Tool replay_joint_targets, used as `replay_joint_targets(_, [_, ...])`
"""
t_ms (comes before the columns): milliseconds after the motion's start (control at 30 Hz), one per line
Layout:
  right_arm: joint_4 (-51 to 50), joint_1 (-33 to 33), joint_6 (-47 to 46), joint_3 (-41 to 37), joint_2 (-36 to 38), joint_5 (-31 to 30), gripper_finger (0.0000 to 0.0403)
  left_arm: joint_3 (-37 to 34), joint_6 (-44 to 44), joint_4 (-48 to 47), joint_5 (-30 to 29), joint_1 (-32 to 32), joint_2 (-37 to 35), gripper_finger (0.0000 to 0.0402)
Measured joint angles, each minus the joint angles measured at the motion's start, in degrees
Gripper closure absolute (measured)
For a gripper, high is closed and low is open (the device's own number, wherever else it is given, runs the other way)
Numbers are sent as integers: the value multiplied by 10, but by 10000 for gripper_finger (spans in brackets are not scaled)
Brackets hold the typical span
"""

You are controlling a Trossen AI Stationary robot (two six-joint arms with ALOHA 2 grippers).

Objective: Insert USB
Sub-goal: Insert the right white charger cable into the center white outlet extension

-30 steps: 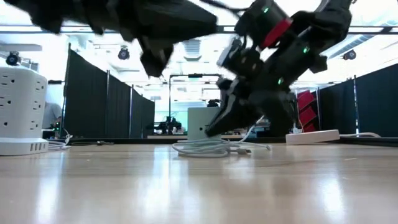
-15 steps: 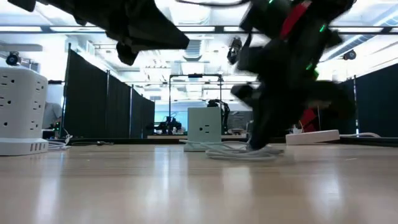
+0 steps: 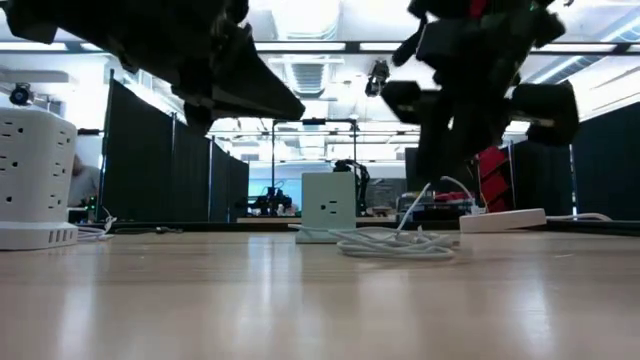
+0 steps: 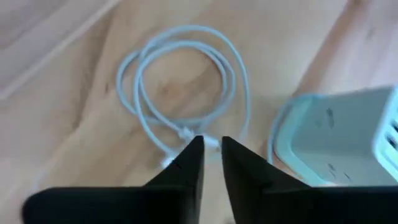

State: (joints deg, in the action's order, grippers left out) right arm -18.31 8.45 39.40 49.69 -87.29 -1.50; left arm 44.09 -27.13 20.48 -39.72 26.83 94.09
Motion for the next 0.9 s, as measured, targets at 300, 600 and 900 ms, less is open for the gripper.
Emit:
replay_joint_targets(300, [28,-12,115,26,-100,-25,290,0,-15,-1,-3,0,4,377])
replay_joint_targets(600, [-63,-28,163,111,-163,-21,295,0,-19,-6,-3,0,4,377])
replay_joint_targets(900, [-153,-34,144,172,-220,1,317,0,-31,-24,-2,1,4,377])
